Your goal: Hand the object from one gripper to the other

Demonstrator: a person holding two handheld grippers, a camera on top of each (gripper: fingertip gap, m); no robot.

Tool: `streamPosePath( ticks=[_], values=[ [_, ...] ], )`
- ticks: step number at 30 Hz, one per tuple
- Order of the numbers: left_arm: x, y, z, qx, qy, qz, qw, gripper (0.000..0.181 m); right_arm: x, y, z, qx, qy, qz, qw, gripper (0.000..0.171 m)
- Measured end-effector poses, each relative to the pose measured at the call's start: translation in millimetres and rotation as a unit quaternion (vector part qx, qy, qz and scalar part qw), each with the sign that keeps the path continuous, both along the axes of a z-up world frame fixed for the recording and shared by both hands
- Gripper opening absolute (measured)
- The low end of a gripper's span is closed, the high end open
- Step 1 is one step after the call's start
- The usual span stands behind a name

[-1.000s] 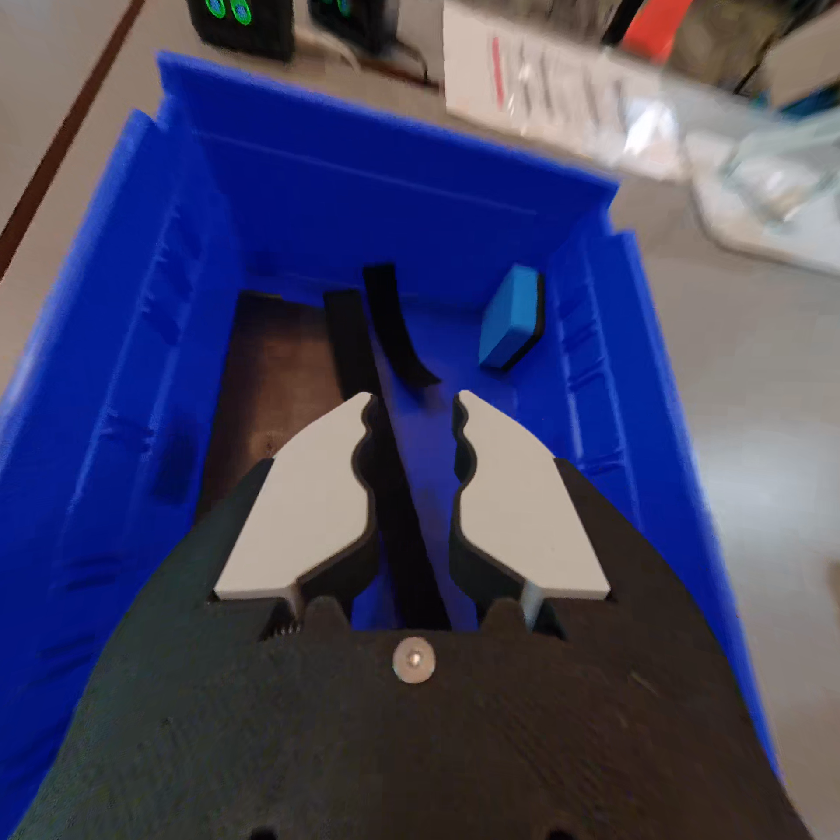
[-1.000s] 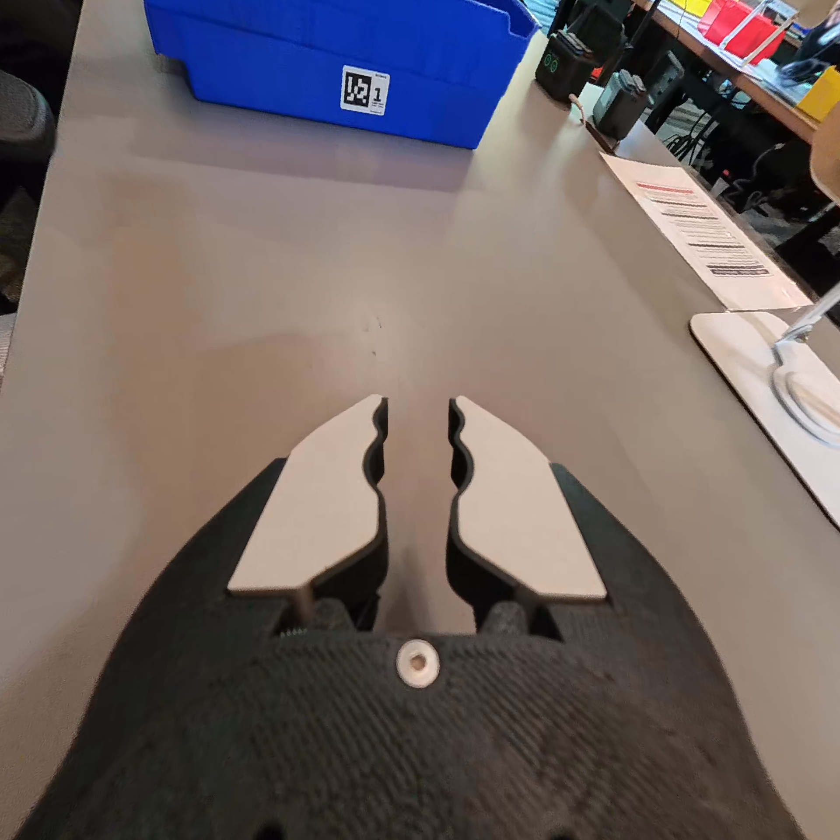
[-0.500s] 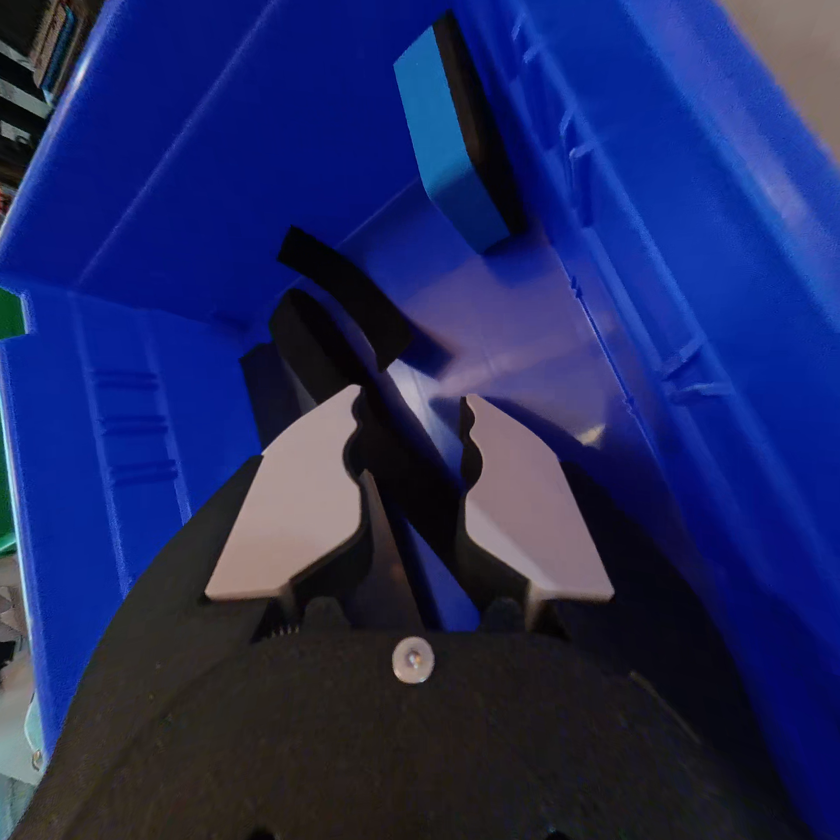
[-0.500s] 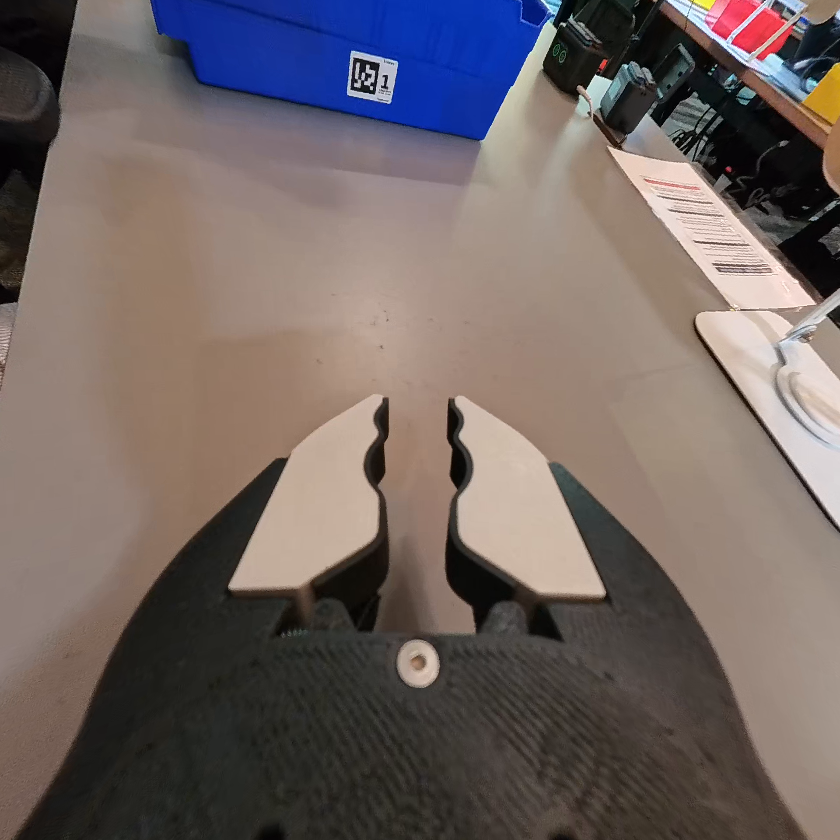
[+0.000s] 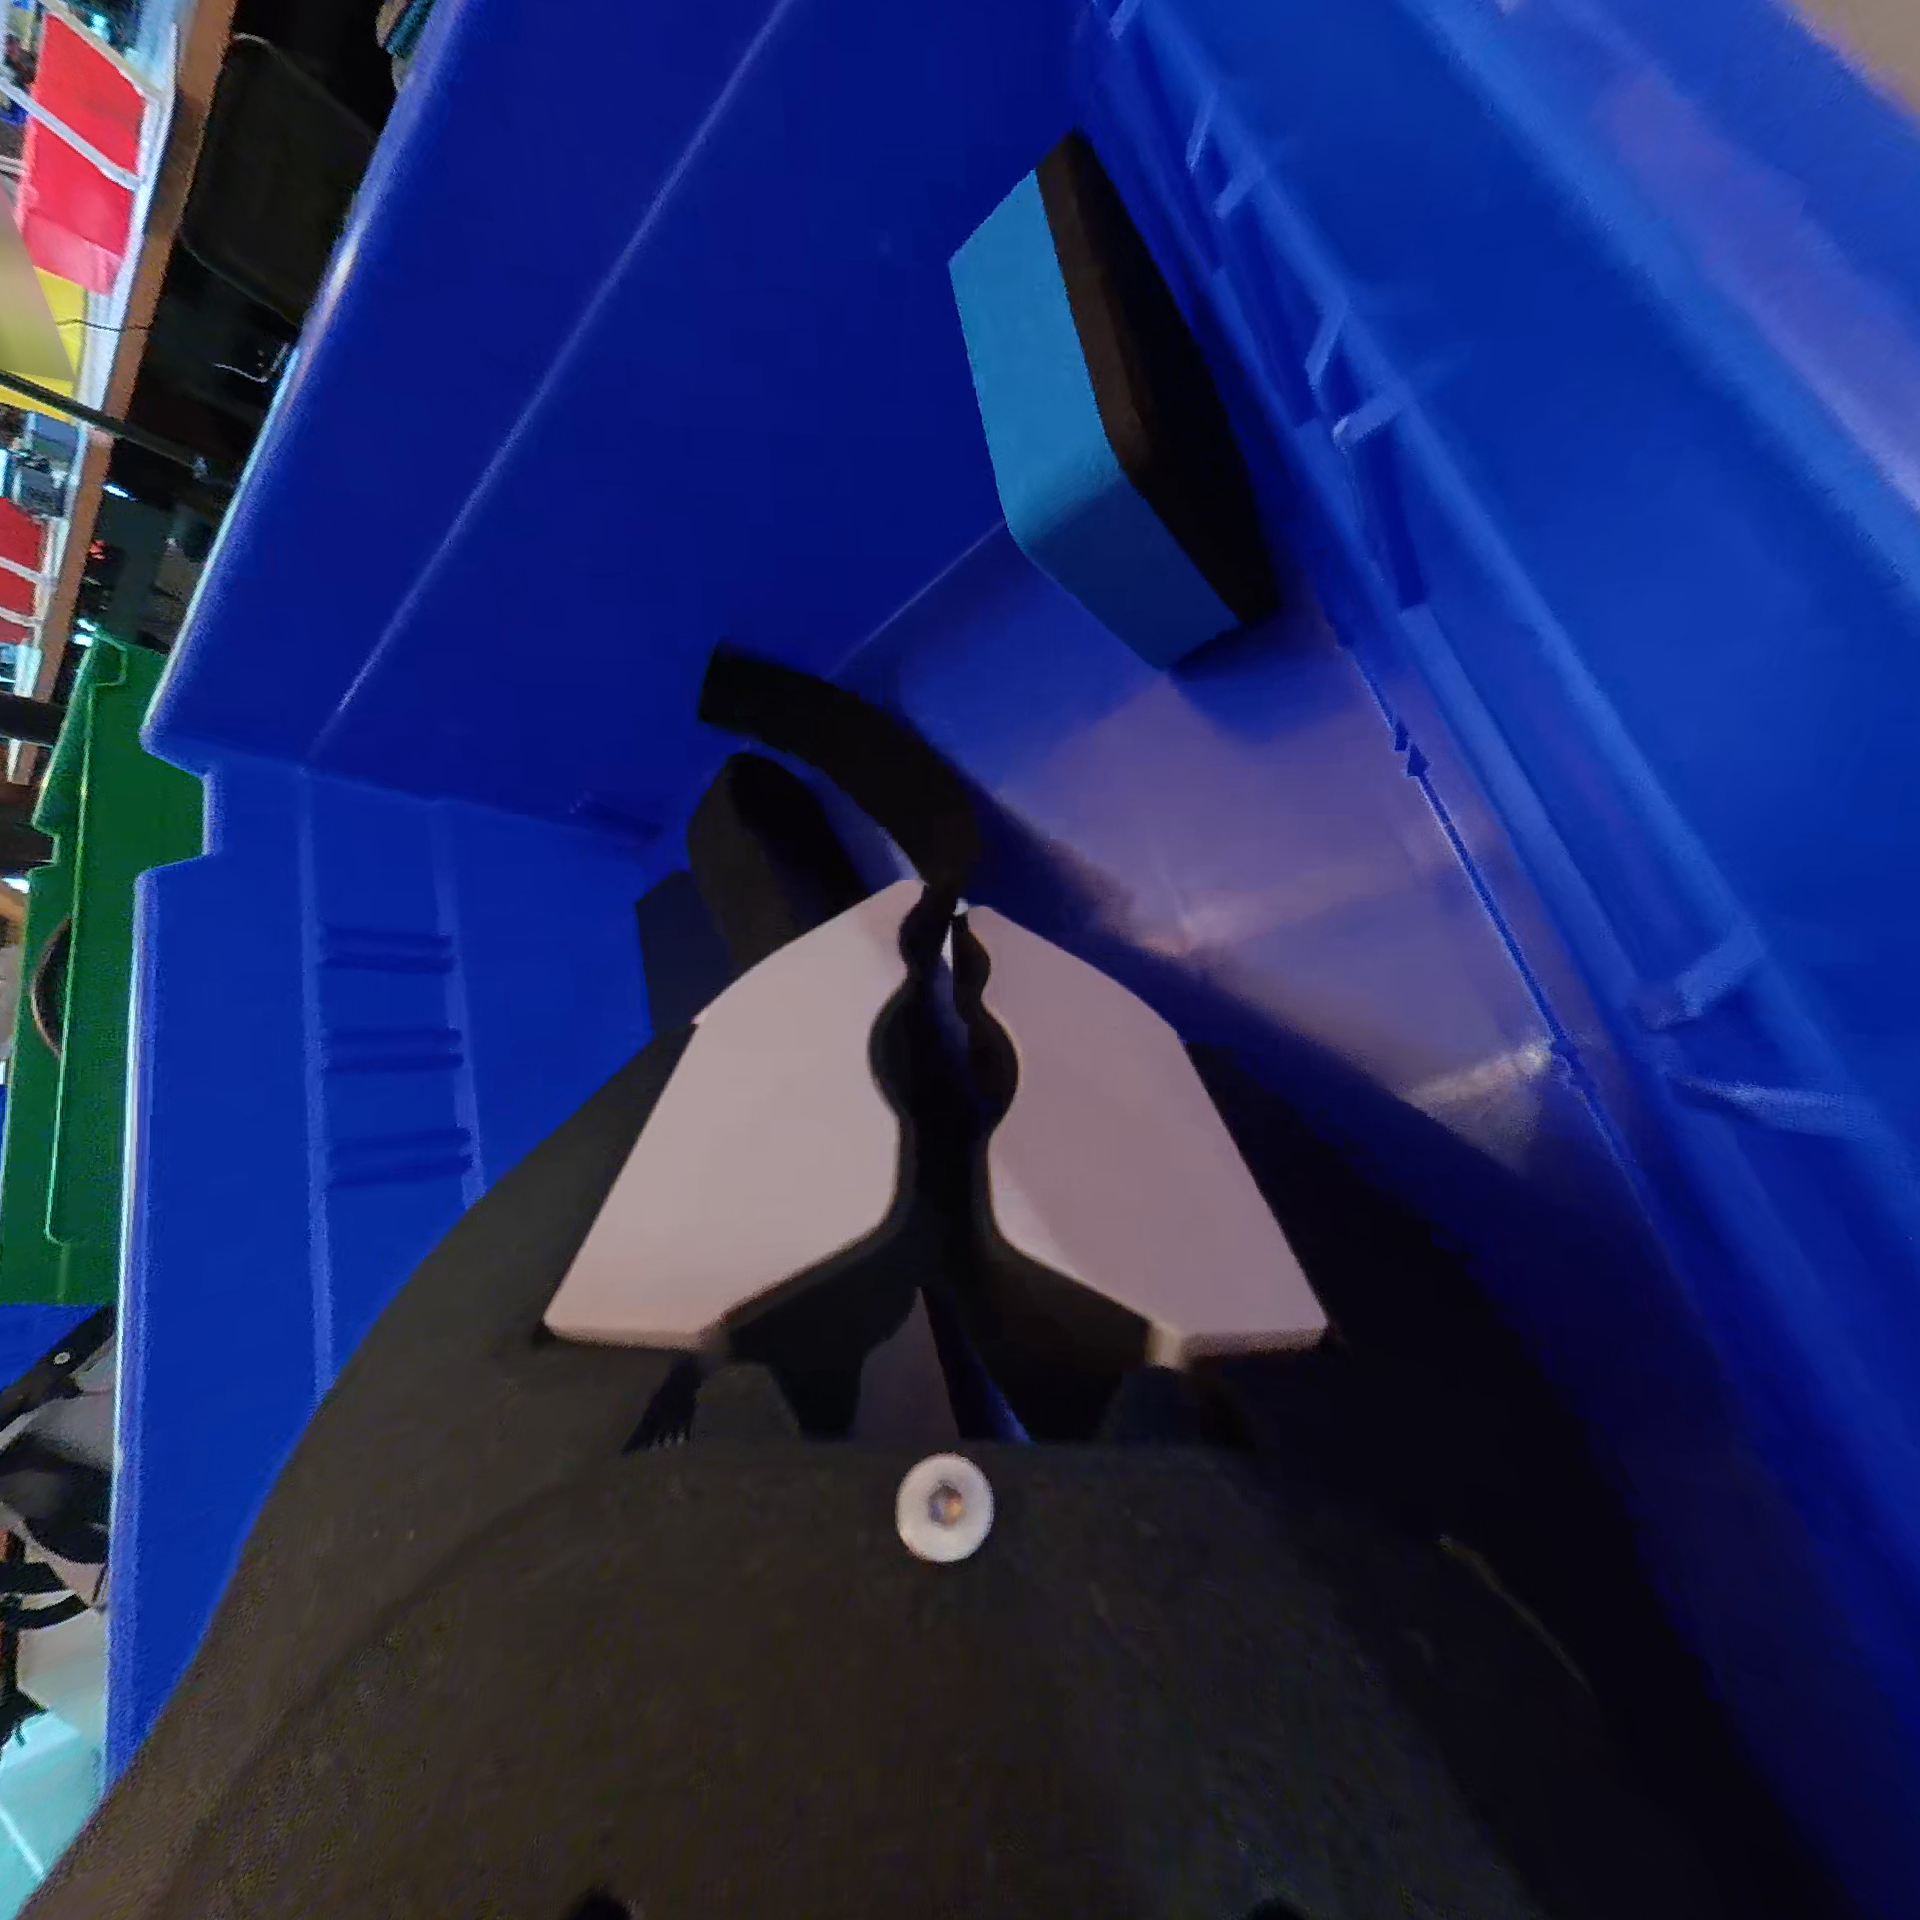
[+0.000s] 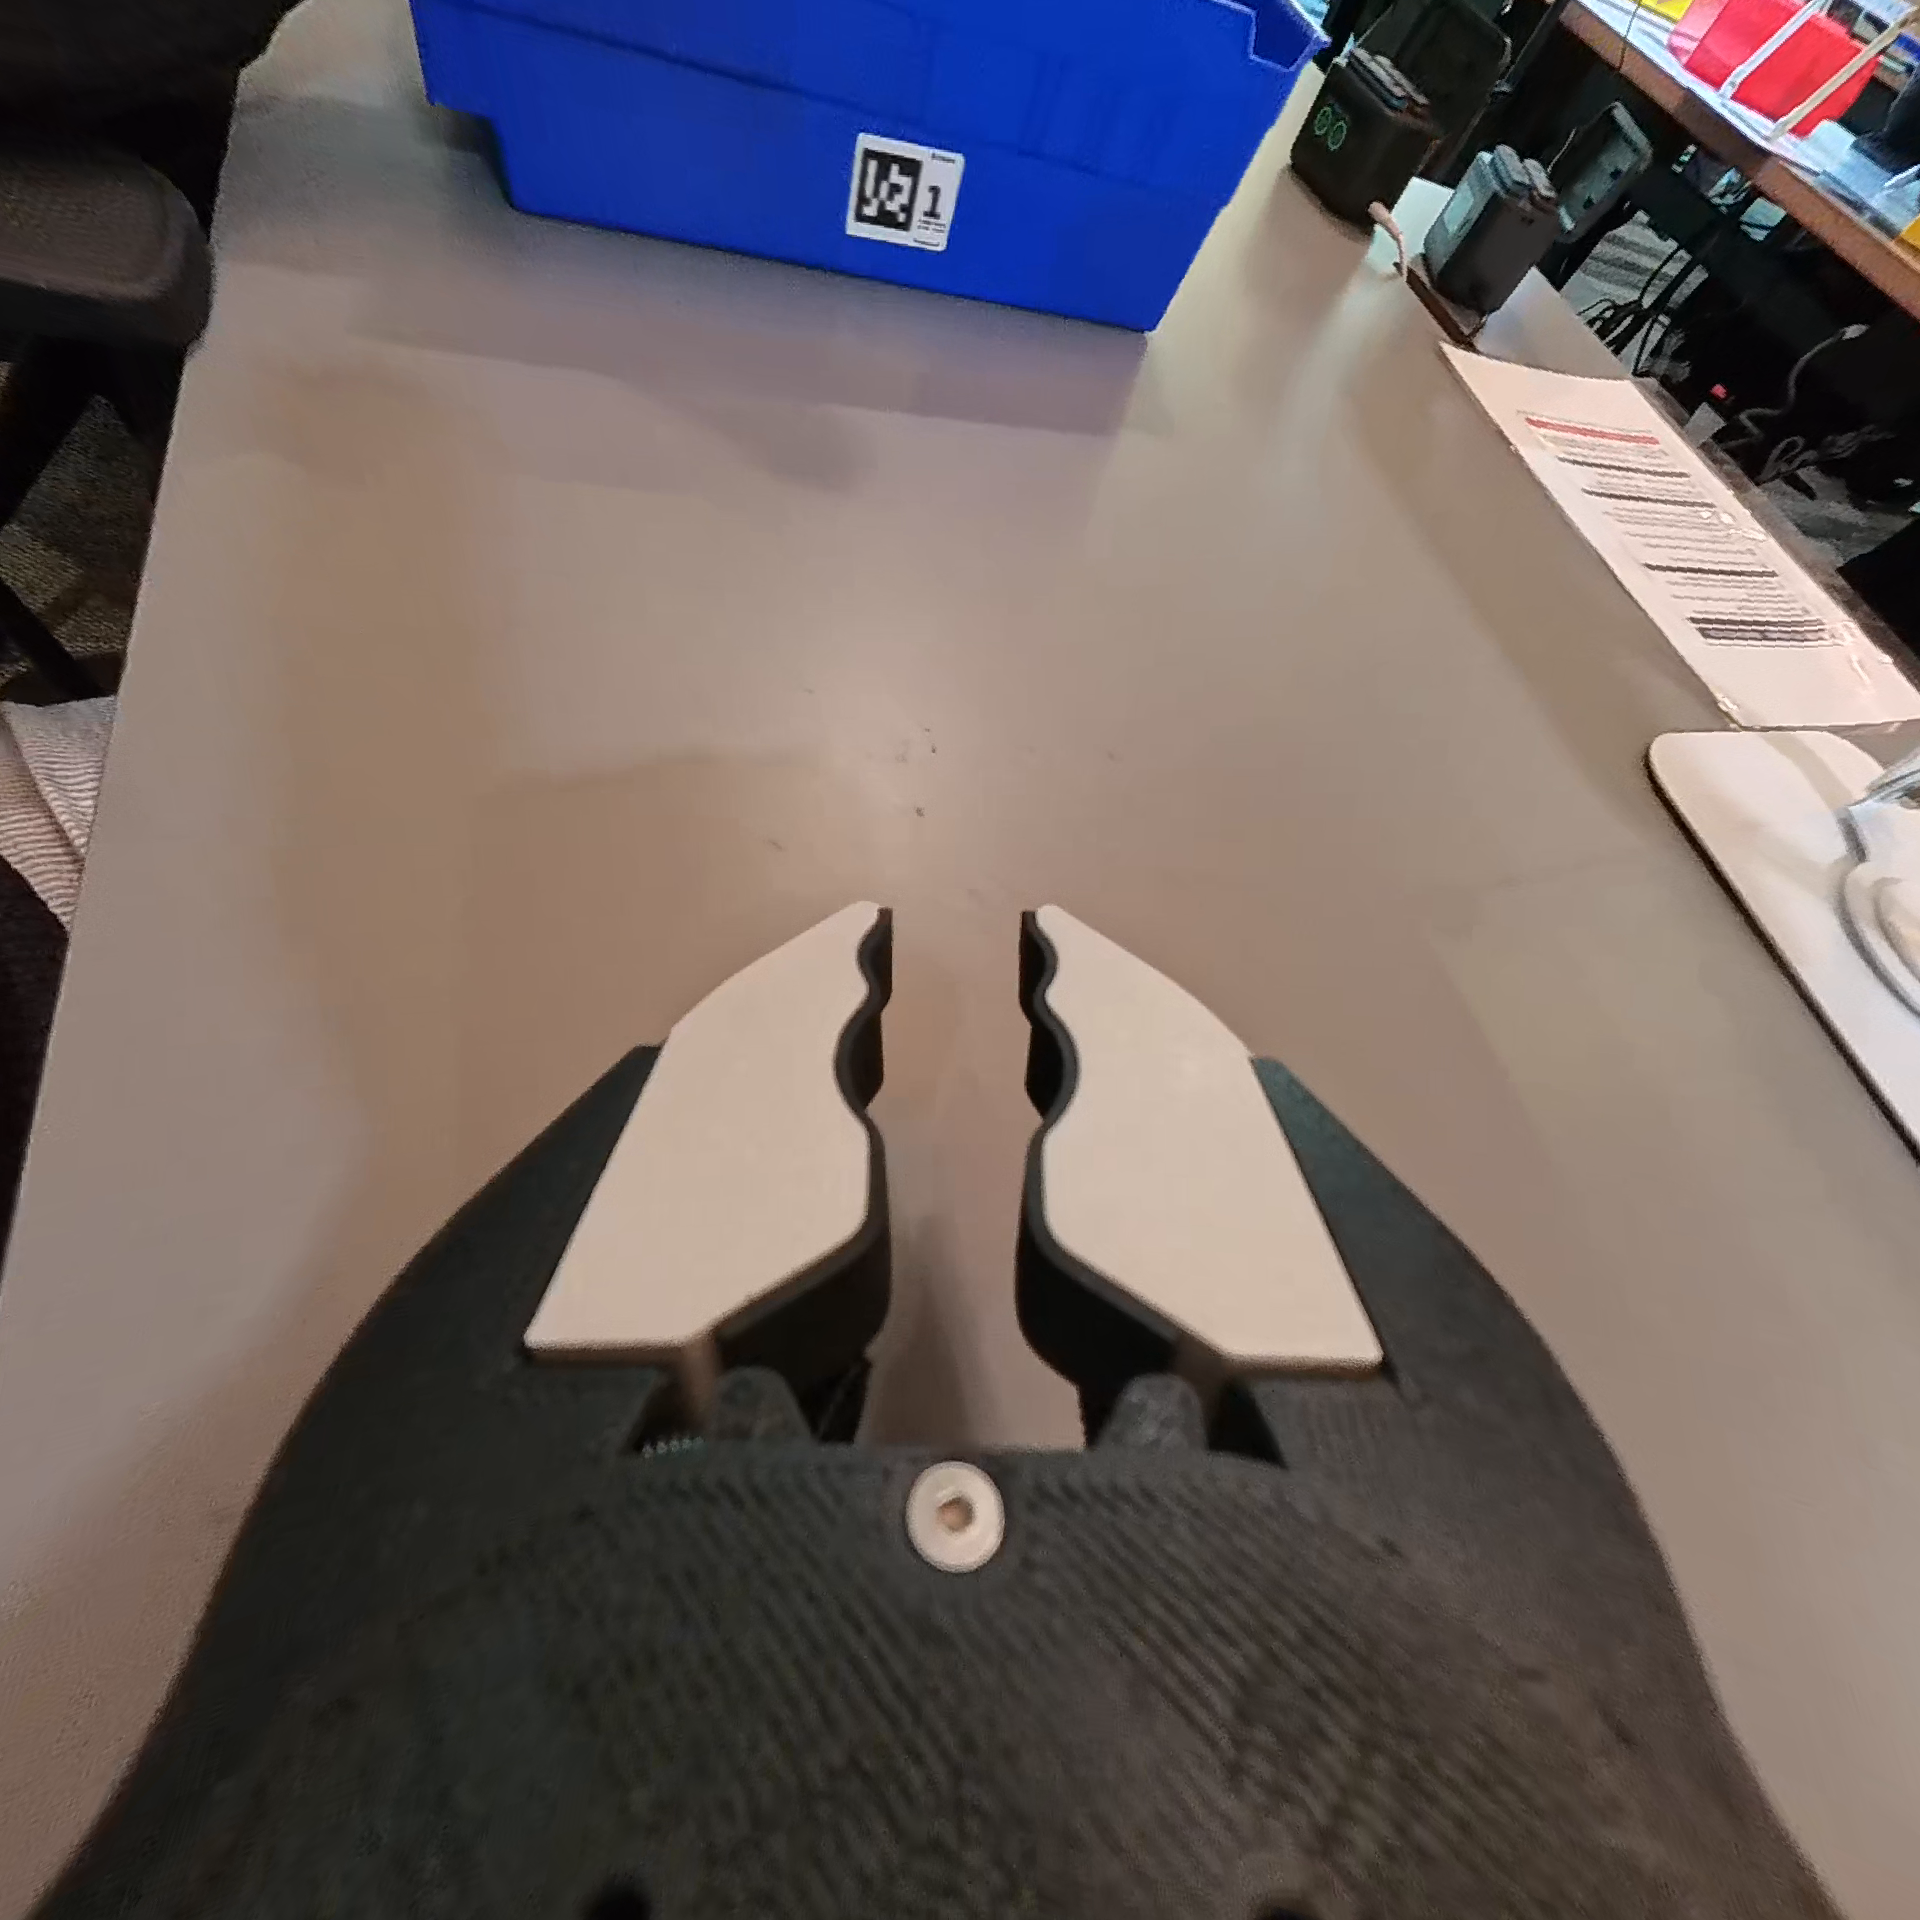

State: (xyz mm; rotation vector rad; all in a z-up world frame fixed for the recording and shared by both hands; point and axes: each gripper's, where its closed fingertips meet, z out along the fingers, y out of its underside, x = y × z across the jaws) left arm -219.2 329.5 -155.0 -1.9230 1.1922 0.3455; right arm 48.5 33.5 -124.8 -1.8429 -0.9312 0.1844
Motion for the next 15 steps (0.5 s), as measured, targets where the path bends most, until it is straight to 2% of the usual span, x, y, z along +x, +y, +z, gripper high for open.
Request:
streamPosePath(
  ticks=[4,8,11,15],
  values=[
    [-2,1,8,0.006,-0.026,0.012,1.0,0.003,-1,-1,1,0.004,-0.002,0.002,1.0,0.023],
    [-1,2,35,0.037,-0.085,0.02,0.995,0.002,1,-1,4,0.006,0.002,0.0,1.0,0.023],
    [3,-1,72,0.058,-0.185,0.025,0.981,0.002,2,-1,4,0.005,0.007,-0.001,1.0,0.023],
    [25,-22,143,0.073,-0.344,-0.019,0.936,0.002,3,0,6,0.004,0.016,-0.004,1.0,0.023]
  ],
)
